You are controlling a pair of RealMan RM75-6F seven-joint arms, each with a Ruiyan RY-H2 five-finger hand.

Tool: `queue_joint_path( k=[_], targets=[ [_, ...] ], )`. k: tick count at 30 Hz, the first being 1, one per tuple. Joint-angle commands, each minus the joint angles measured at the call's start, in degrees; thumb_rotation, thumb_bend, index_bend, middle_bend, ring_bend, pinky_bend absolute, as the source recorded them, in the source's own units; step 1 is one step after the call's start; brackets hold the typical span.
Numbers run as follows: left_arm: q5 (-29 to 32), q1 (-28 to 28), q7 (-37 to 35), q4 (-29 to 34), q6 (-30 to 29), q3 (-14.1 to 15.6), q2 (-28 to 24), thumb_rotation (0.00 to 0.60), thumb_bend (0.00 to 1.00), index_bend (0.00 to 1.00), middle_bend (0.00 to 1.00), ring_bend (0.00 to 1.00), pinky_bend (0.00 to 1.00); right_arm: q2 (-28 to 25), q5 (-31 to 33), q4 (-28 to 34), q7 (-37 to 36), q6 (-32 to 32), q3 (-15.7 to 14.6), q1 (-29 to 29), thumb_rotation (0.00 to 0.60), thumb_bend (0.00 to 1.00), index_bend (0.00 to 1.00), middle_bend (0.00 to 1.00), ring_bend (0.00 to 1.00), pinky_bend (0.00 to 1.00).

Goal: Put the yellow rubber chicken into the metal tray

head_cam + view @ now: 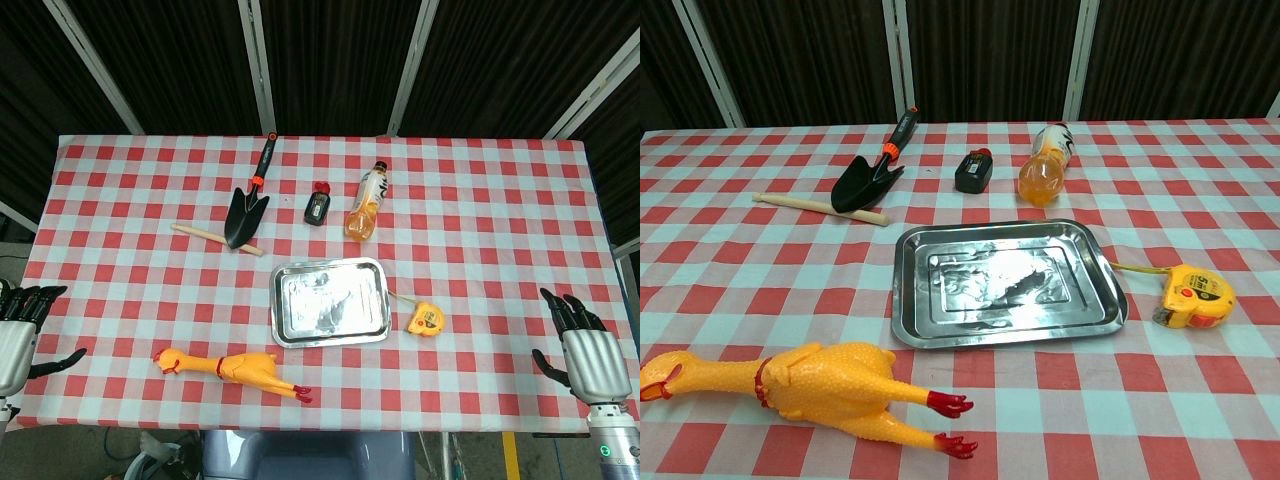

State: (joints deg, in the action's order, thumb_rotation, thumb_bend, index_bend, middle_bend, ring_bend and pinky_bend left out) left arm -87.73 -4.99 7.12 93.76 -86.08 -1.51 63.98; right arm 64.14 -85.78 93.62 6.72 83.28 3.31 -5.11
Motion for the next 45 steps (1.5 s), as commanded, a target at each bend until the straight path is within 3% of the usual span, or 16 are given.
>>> queue_joint_path(
  k=[1,19,35,45],
  targets=[
    [0.09,-0.25,-0.33,-0.02,0.80,0.22,-0.11,0.600,0.00,0.16,0.19,0.12,0.13,-0.04,0.02,0.03,0.05,0.02,0.05,-0.03,0.600,0.31,0.05,0.20,0.13,0.27],
    [-1.23,-0.93,-2.43,0.00,2.16,1.06,-0.13,0.600,0.00,0.20,0.22,0.13,0.13,-0.43,-1.46,0.88,-0.25,1.98,-0.55,0.96,0.600,0.31,0.03,0.19,0.12,0.27],
    [-9.93,-7.55,-0.43,0.35,10.50,4.17,3.58,0.600,0.00,0.24,0.27,0.20,0.20,-0.48,-3.28,2.51,1.13,1.80,-0.87,0.35,0.600,0.31,0.03,0.19,0.12,0.27],
    [-10.19,-14.22,5.45,4.00,22.16,4.73,9.49,0.600,0.00,0.20,0.26,0.20,0.20,-0.52,-4.54,2.21,0.22,2.60,-1.15,0.49,0.600,0.31,0.03,0.19,0.12,0.27]
  ],
)
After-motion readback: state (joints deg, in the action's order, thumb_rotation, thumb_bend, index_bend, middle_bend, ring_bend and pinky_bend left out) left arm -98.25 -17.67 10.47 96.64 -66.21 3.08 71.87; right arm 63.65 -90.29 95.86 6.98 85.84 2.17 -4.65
